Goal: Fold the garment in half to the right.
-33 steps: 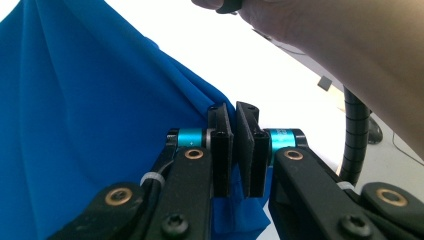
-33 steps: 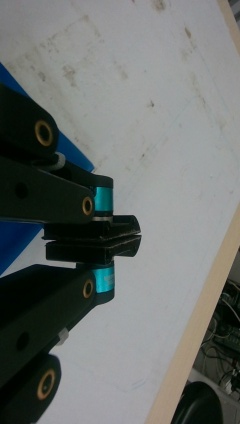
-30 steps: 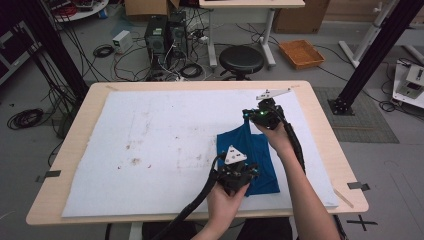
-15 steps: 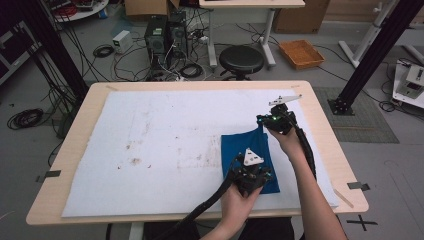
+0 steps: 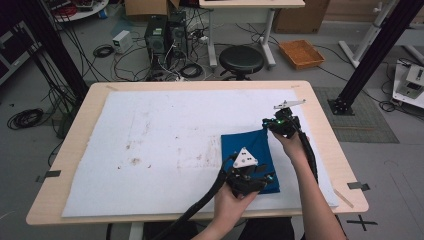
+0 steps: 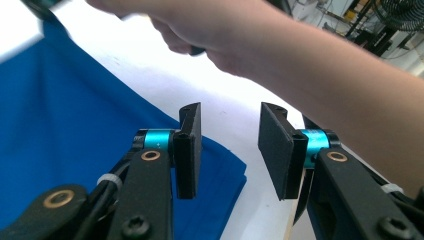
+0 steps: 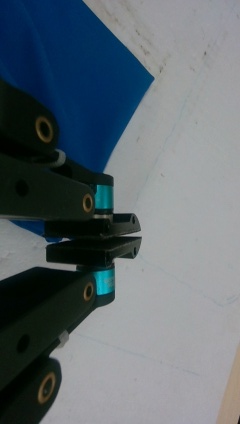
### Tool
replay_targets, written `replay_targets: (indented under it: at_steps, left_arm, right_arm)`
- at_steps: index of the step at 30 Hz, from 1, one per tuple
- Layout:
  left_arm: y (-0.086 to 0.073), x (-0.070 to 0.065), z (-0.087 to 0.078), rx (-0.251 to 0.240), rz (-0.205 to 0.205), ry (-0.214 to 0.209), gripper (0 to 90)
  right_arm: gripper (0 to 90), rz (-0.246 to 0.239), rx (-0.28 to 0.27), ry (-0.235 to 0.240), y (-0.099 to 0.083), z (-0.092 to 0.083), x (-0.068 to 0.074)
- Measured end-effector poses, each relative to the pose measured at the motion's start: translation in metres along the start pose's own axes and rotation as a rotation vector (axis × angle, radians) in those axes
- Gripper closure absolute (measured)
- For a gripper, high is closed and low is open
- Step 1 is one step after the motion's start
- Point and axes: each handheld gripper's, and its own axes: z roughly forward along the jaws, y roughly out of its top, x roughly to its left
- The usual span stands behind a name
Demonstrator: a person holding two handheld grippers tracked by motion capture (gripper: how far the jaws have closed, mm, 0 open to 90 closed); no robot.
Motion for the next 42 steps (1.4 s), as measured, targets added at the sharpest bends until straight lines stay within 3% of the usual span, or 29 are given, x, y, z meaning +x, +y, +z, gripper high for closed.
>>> replay_targets:
  at_steps: [6,8,12,15,22,29,32,37,42]
  left_arm:
    - [0.007,0.012,-0.036,-0.036,0.033,0.06,61.5]
    - [0.007,0.018,-0.05,-0.045,0.041,0.089,60.7]
    - [0.005,0.031,-0.078,-0.057,0.068,0.164,58.7]
    - [0.001,0.044,-0.097,-0.055,0.102,0.248,58.0]
    - [-0.012,0.077,-0.136,-0.078,0.082,0.358,53.2]
    - [-0.019,0.099,-0.163,-0.108,0.072,0.431,47.6]
    - [-0.022,0.105,-0.17,-0.123,0.057,0.449,47.5]
    - [-0.028,0.114,-0.179,-0.129,0.031,0.464,47.5]
    - [-0.03,0.12,-0.188,-0.148,-0.004,0.466,47.5]
  right_arm:
    - [77.3,0.02,0.008,-0.028,-0.003,-0.003,-0.002]
    - [75.8,0.024,-0.031,-0.03,-0.008,-0.009,0.0]
    - [69.0,0.059,-0.065,-0.028,-0.026,-0.028,0.004]
    - [61.7,0.071,-0.072,-0.019,-0.043,-0.041,0.01]
    - [52.8,0.09,-0.072,0.012,-0.083,-0.074,0.034]
    - [52.4,0.121,-0.039,0.058,-0.118,-0.092,0.057]
    - [57.5,0.125,-0.022,0.081,-0.129,-0.093,0.066]
    - [86.9,0.105,0.0,0.1,-0.139,-0.096,0.073]
    - [88.0,0.127,0.001,0.082,-0.15,-0.105,0.074]
